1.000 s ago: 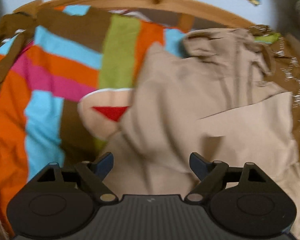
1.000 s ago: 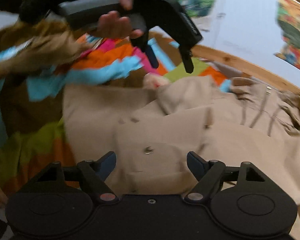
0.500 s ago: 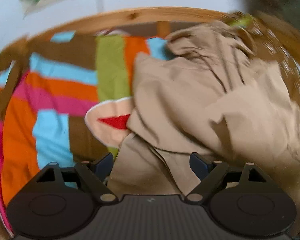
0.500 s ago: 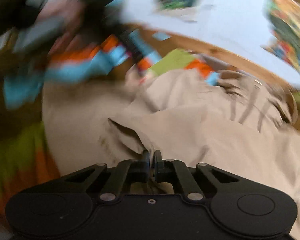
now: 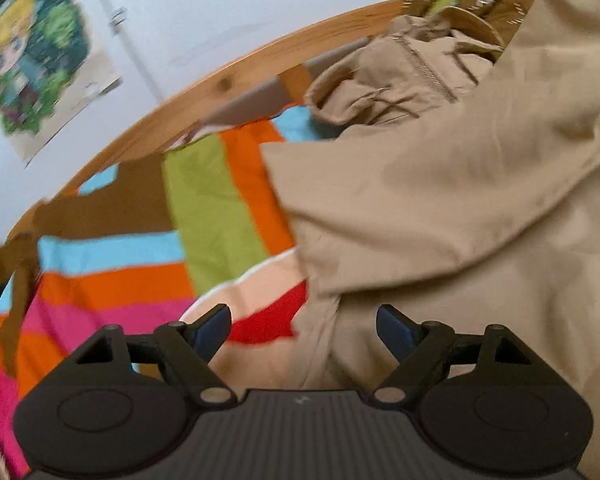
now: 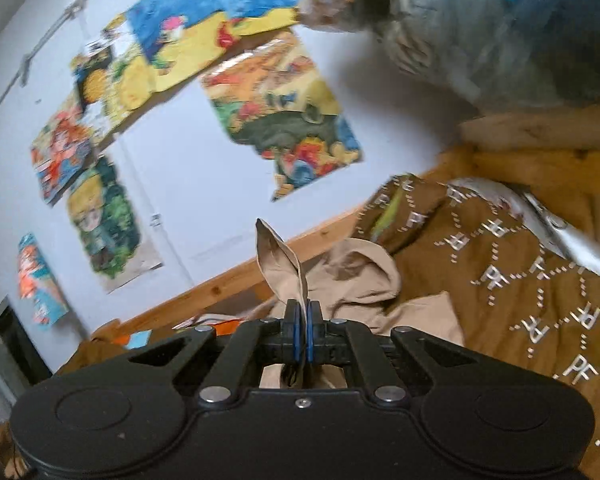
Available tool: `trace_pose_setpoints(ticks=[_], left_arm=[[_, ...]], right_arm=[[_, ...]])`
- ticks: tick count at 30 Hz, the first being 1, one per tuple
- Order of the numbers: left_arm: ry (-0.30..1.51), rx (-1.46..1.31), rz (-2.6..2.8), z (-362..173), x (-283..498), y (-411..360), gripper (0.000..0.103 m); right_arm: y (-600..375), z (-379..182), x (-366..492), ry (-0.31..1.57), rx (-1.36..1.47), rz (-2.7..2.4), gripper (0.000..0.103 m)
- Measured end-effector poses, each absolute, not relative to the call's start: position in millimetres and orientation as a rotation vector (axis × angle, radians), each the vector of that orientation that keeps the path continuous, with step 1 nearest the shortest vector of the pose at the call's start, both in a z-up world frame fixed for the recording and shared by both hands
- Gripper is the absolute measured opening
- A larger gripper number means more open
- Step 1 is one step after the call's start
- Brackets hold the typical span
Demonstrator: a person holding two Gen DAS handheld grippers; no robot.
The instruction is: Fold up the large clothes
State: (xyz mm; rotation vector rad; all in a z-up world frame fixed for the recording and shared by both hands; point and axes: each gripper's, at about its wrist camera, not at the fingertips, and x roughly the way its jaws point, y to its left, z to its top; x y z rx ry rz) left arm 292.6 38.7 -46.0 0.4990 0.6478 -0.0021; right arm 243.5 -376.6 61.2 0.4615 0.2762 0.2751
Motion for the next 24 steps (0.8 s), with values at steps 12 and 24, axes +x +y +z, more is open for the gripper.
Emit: trace_pose_setpoints(ticks=[12,24], left_arm=[[0.577,0.275,0.089,-40,301,70,0.008],[0.704,0.342,-0.002,-43,264,87,0.049]], right_arm=[[-365,41,270,0.305,0.457,0.336,0.002],[-351,-81,252,0.605,0.331,0.136,0.005]])
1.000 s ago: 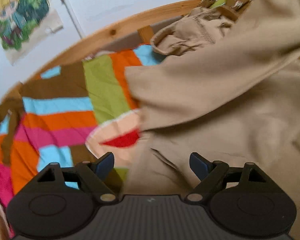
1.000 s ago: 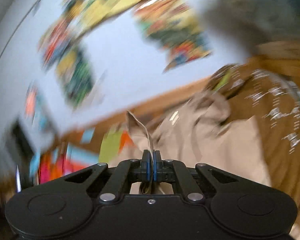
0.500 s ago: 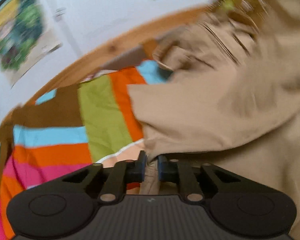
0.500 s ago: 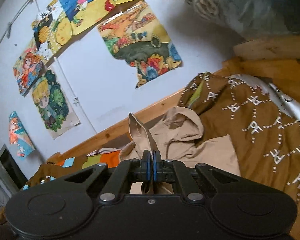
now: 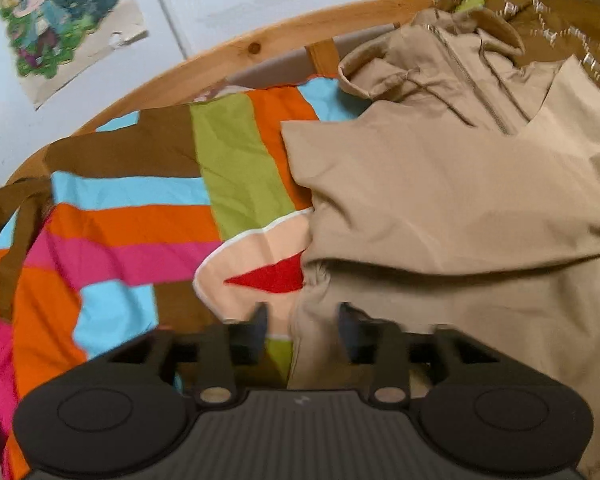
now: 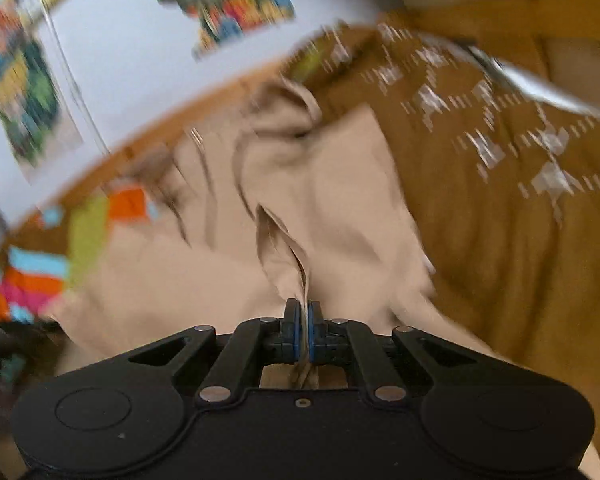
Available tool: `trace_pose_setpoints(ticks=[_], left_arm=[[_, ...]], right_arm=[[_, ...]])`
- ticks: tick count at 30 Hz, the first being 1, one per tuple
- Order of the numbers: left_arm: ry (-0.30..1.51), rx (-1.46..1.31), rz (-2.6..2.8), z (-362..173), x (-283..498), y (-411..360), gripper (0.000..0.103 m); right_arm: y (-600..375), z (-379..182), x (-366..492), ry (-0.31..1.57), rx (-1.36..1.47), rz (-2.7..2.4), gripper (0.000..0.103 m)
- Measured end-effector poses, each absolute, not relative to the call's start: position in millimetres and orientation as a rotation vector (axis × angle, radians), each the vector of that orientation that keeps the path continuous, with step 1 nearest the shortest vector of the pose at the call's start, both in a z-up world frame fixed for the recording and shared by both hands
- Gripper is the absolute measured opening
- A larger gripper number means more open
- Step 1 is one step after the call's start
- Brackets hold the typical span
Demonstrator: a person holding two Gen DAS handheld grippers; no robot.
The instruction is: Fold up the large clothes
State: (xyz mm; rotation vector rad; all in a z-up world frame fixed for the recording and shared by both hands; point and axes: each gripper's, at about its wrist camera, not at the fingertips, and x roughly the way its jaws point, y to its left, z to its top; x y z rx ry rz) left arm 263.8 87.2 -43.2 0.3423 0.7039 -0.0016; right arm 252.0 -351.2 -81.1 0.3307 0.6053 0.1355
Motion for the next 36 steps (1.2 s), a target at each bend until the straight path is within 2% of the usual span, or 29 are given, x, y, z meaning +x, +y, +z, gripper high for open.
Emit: trace_pose_setpoints(ticks=[1,2,5,7,11,15,18,19,21,23,27,29,36], left_arm=[[0.688,0.306,-0.013,-38,255,90,0.050],[0.677,0.266,-0.020,-32,250,93,0.053],[0.631,0.138,-0.008,-15,243,97,0.063],[0.608,0.070,-0.005,-7,250,92,0.064],[0.642,0.075,0.055,-8,284,74,0.064],[0.784,0.205,0.175,-40,319,59,0.057],[0.846,0.197,0.189,-64,328,68,0.061],[0.844,0.191,0.189,-68,327,71,0.065],[0.824,0.173,0.188,-68,322,74,0.065],[0.795,0.145,0.186,-61,311,76,0.066],[0.736,0.122,0.110,-47,285,69,0.069],[0.740,0.116,0.087,-48,281,61,0.070],[0.772,0.103,0.033,-55,284,38,0.070]], right_arm=[[-352,-86,247,0.621,0.321,0.124,0.009],[-353,-90,243,0.627,0.314,0.112,0.017],[-352,-83,232,0.589,0.268,0.070,0.023],[-346,-72,229,0.538,0.212,0.074,0.028],[-323,-62,237,0.504,0.116,0.173,0.029],[-302,-82,256,0.638,0.059,0.226,0.030],[-298,-97,256,0.693,0.017,0.188,0.032],[-298,-102,254,0.684,-0.009,0.172,0.034],[-299,-105,250,0.668,-0.036,0.155,0.035],[-300,-104,247,0.664,-0.038,0.139,0.041],[-307,-93,227,0.607,-0.016,0.138,0.044],[-305,-91,220,0.599,-0.032,0.150,0.054],[-326,-95,215,0.657,0.167,0.107,0.055]])
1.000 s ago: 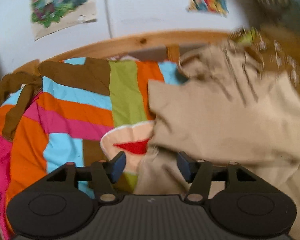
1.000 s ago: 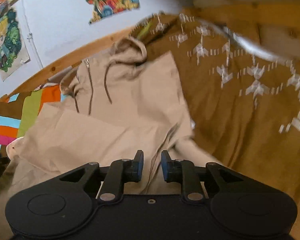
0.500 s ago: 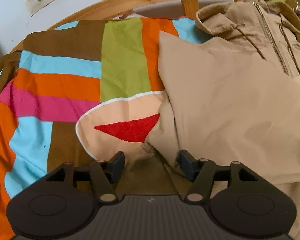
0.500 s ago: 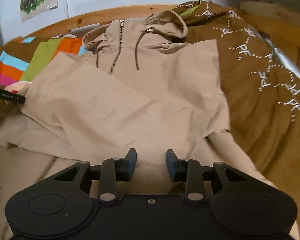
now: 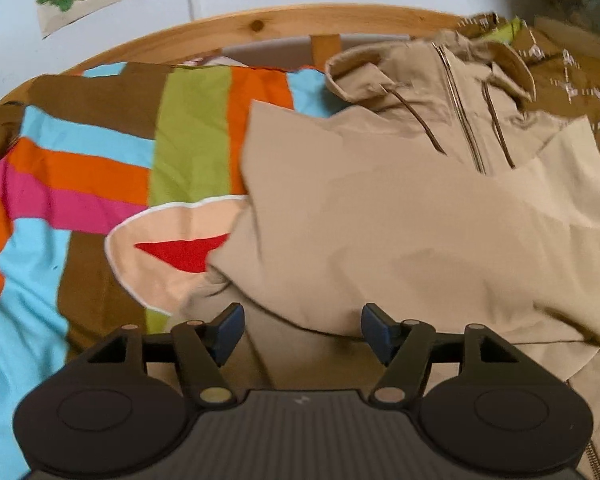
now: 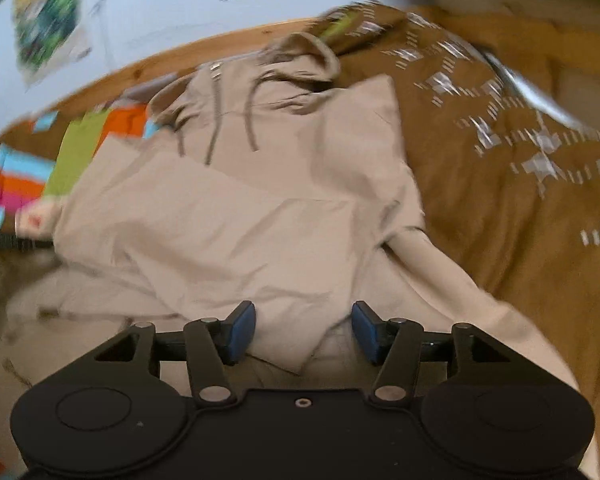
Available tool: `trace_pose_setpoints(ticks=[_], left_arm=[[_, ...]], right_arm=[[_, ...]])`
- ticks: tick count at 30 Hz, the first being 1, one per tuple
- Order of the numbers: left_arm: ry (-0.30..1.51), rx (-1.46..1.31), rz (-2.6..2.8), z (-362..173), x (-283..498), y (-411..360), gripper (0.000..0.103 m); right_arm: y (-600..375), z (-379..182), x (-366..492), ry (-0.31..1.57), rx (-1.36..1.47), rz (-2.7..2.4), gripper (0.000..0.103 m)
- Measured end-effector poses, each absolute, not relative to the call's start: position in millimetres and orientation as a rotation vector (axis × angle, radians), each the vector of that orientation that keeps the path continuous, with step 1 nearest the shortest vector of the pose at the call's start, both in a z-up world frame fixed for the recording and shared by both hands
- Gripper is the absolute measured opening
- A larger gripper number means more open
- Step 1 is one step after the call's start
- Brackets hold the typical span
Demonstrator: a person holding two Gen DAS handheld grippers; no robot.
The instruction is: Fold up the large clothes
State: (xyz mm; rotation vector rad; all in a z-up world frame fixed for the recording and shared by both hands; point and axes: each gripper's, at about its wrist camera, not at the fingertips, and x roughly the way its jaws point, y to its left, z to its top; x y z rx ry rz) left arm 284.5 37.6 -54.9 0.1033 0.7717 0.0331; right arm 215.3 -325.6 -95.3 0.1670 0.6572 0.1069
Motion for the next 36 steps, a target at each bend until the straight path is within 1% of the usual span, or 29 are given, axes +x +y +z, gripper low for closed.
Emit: trace_pose_setpoints(ticks=[3,4,6,7,8,10,12,14,16,18,21,24,26,28,29,33,34,36], left_arm=[[0.804,0.131,0.051,-61,295,31,0.070],[0.832,0.148,0.076,-65,298,30,0.070],[0.857,0.158,0.098,-71,300,30,0.070],[0.852,0.145,0.095,-71,298,32,0.070],[0.854,0.132,0.092,-72,296,33,0.070],[0.854,0.117,0.097,-72,293,36,0.070],[0.856,0.124,0.109,-73,292,38,0.073],[0.850,0.134,0.120,-74,291,39,0.078],[0.846,0.132,0.130,-73,290,40,0.079],[0.843,0.106,0.137,-68,286,40,0.077],[0.823,0.055,0.101,-62,275,39,0.081],[0.873,0.121,0.132,-68,276,24,0.082],[0.873,0.163,0.168,-72,277,15,0.085],[0.882,0.137,0.174,-70,278,12,0.085],[0.892,0.114,0.172,-69,278,13,0.085],[0.889,0.042,0.194,-50,270,14,0.085],[0.872,0.030,0.186,-41,266,14,0.087],[0.846,0.022,0.171,-17,258,13,0.091]], right_arm=[[-339,-99,220,0.664,0.276,0.103,0.040],[-342,-101,222,0.672,0.305,0.109,0.032],[-342,-106,224,0.676,0.319,0.120,0.028],[-340,-105,223,0.664,0.300,0.124,0.022],[-339,-102,221,0.644,0.285,0.122,0.009],[-343,-92,218,0.584,0.278,0.112,0.004],[-343,-82,218,0.538,0.258,0.092,0.003],[-340,-83,221,0.554,0.222,0.088,0.002],[-340,-95,226,0.625,0.209,0.080,0.003],[-343,-107,227,0.667,0.238,0.072,0.007],[-341,-98,221,0.633,0.201,0.042,0.020],[-336,-89,214,0.585,0.168,0.048,0.027],[-329,-89,212,0.589,0.127,0.077,0.038],[-317,-97,215,0.647,0.044,0.088,0.041],[-313,-104,216,0.667,0.013,0.087,0.041],[-316,-99,208,0.634,0.042,0.110,0.042],[-318,-92,206,0.613,0.062,0.120,0.044],[-321,-77,201,0.558,0.093,0.131,0.052]])
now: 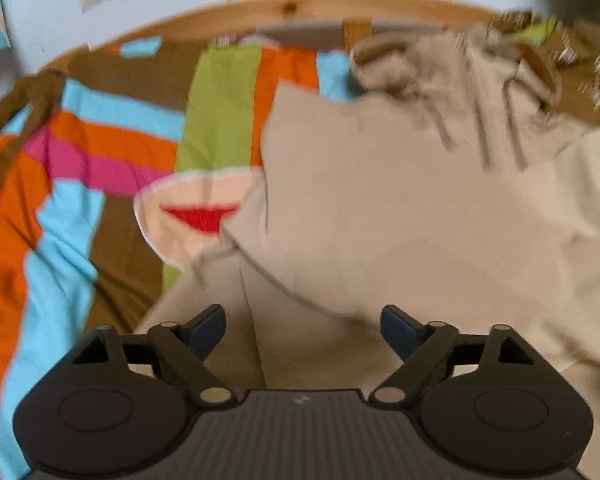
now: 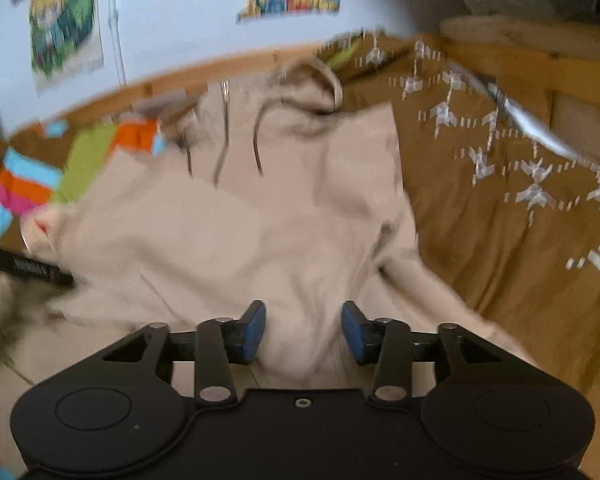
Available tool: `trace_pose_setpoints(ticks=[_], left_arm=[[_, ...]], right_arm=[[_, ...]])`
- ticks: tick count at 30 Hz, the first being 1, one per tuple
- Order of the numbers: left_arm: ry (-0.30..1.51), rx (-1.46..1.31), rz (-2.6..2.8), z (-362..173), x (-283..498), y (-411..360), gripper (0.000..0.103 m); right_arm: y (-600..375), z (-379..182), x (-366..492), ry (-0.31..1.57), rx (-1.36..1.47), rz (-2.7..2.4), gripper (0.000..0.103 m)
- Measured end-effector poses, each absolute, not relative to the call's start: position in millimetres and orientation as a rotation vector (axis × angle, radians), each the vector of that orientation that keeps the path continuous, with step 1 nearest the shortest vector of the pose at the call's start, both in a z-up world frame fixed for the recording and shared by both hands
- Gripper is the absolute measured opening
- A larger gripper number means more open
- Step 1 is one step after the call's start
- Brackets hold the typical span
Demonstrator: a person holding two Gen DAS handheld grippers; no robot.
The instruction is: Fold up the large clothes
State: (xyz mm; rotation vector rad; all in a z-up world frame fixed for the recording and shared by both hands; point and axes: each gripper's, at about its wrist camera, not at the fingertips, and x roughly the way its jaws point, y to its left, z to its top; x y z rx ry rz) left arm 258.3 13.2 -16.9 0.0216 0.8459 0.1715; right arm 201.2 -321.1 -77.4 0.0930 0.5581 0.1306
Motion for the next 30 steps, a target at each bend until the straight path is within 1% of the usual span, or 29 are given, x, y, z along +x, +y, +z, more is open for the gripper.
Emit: trace_pose_setpoints(ticks=[2,3,5,6,9,10,12,14,17,21,24,27,28,29,30], left_arm=[[0.831,0.024,0.161,14,253,12,0.093],[0.826,0.031,0.151,32,250,13,0.094],[0.816,0.065,0.143,73,248,11,0.101],[0.805,0.094,0.145,97,249,11,0.103],[0.789,0.182,0.155,150,260,6,0.102],[0.776,0.204,0.153,163,268,4,0.102],[0.723,0.227,0.148,174,286,0,0.102],[0.670,0.222,0.139,166,313,-2,0.102],[0.637,0.184,0.124,129,362,0,0.102],[0.658,0.168,0.120,74,415,6,0.102],[0.613,0.234,0.110,45,450,6,0.102],[0.512,0.296,0.106,27,483,2,0.099],[0.490,0.309,0.104,22,495,0,0.098],[0.487,0.313,0.099,17,508,-1,0.093],[0.483,0.315,0.080,13,517,-1,0.091]], right_arm=[[-324,-64,194,0.508,0.108,0.138,0.064],[-325,-58,191,0.485,0.116,0.146,0.066],[-330,-48,184,0.444,0.133,0.160,0.070],[-333,-44,181,0.427,0.146,0.162,0.072],[-341,-37,175,0.379,0.175,0.170,0.083],[-343,-34,176,0.365,0.184,0.165,0.086],[-348,-30,176,0.342,0.206,0.158,0.089],[-352,-28,177,0.331,0.220,0.148,0.093],[-354,-27,176,0.320,0.204,0.124,0.097],[-362,-30,186,0.330,0.180,0.082,0.099],[-372,-32,202,0.339,0.186,0.052,0.099],[-378,-26,231,0.357,0.164,0.026,0.099],[-378,-21,243,0.364,0.153,0.017,0.099],[-379,-16,257,0.372,0.140,0.028,0.099],[-380,-10,274,0.396,0.120,0.059,0.097]])
